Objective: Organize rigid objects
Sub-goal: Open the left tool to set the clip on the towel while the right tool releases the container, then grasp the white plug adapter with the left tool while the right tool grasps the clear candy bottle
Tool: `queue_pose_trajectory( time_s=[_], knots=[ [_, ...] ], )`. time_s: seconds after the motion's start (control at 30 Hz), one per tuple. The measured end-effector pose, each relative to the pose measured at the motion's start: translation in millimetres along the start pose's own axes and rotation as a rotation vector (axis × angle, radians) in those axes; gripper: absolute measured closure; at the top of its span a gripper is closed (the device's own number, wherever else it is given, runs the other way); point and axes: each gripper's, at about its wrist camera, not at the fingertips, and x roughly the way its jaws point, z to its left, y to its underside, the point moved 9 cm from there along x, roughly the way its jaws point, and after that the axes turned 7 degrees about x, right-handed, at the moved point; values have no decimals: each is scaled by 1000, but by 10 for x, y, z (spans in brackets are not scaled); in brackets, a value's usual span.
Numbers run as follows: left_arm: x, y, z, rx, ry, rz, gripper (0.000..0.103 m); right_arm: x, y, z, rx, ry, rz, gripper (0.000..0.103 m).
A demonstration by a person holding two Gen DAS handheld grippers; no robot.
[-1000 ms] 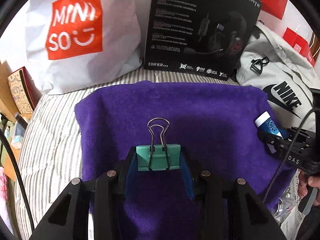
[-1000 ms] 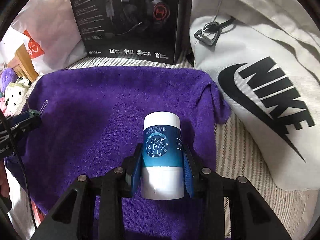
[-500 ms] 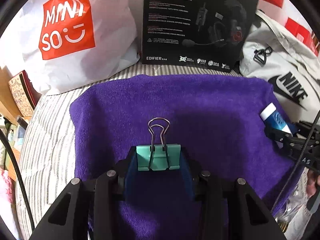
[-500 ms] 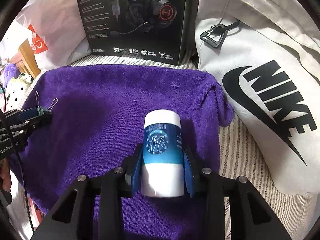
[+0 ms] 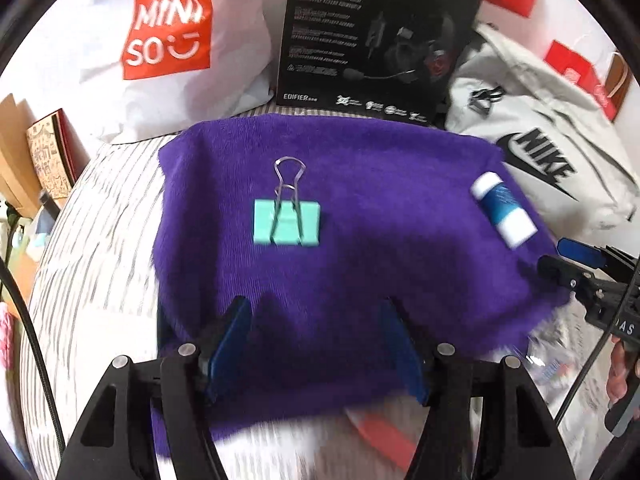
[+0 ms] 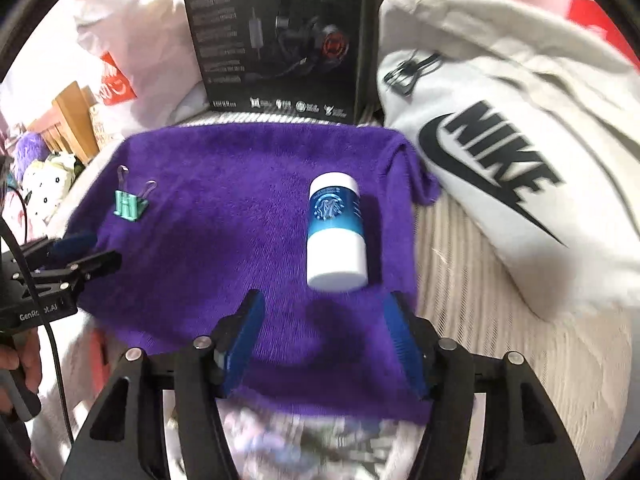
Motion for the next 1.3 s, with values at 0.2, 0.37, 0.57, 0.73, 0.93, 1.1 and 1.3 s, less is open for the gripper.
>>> queue_pose_trajectory(
  time_s=[0.2,0.37,0.57,0.73,0.93,1.1,1.3],
  knots=[
    [-475,257,-183,51,-5,-46,37,-435,251,-58,23,-8,-34,34],
    [-708,462,-321,72,41,-49,37,-651,474,-71,35,-6,-42,34],
    [-780,816,-491,119,69,-31,37,-781,787,-98,69,-25,-31,33],
    [-772,999,-677,187,92,-18,37,-799,1027,-169,104,-20,-8,33],
    [-675,1068,-832,261,86,1,35,-808,1175,-255,129,-10,4,33],
    [-581,1090,-847,296,63,7,35,-764,1223,-322,131,5,17,33],
    [-505,1118,-881,339,55,15,52,-719,1224,-373,132,12,22,33]
  ],
)
